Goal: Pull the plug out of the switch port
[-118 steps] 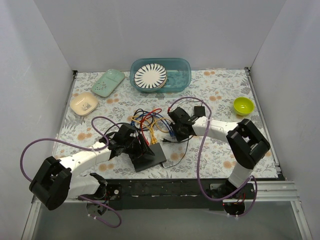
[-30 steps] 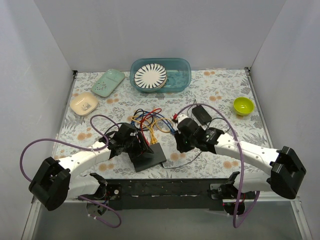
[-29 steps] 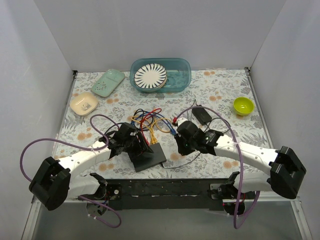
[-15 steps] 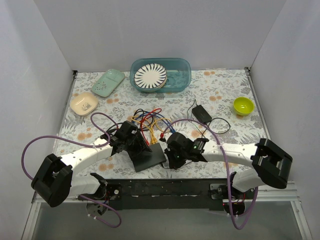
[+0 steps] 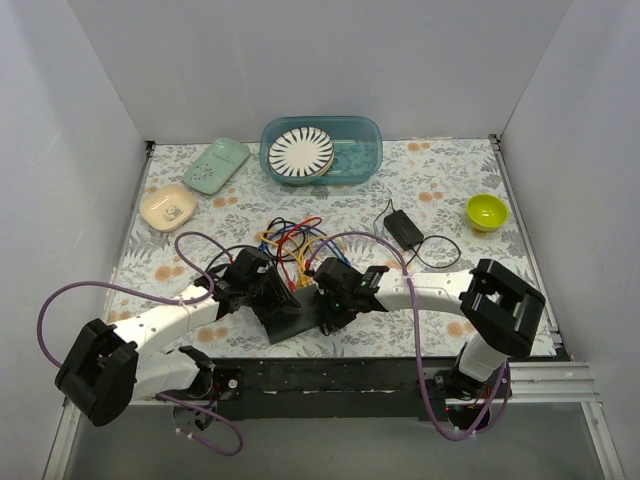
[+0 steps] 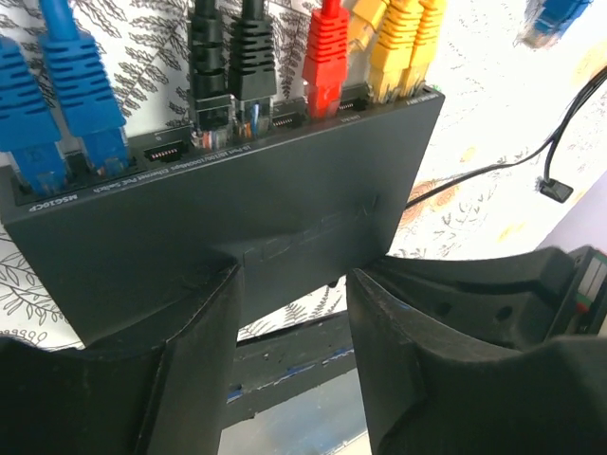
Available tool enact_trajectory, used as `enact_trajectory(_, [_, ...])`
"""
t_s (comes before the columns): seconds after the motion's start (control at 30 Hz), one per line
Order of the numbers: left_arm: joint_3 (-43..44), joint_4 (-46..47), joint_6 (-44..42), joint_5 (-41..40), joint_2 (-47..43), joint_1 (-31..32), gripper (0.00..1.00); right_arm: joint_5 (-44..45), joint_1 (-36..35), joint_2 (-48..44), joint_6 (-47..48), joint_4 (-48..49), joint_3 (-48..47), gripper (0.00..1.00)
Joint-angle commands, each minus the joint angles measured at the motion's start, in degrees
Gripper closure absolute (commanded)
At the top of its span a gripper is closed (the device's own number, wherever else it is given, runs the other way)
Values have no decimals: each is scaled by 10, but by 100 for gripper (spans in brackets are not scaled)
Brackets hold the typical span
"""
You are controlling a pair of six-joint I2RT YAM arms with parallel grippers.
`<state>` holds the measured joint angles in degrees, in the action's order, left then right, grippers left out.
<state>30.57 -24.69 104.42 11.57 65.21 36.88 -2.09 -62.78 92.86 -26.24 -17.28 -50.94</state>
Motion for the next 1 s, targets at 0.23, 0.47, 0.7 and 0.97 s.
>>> enact_trajectory(0.23, [-1, -14, 0, -24, 6, 1, 55, 81, 70, 11, 24, 8, -33, 99])
enact_trajectory(0.47, [77, -19, -28, -48, 36, 1, 56, 118, 44, -111, 82, -27, -22, 58])
enact_trajectory(0.7, [91, -21, -35, -44, 90, 1, 94, 92, 17, -140, 127, 0, 6, 50])
enact_trajectory(0.97, [65, -59, -13, -48, 121, 1, 100, 83, -28, -111, 116, 51, 36, 50])
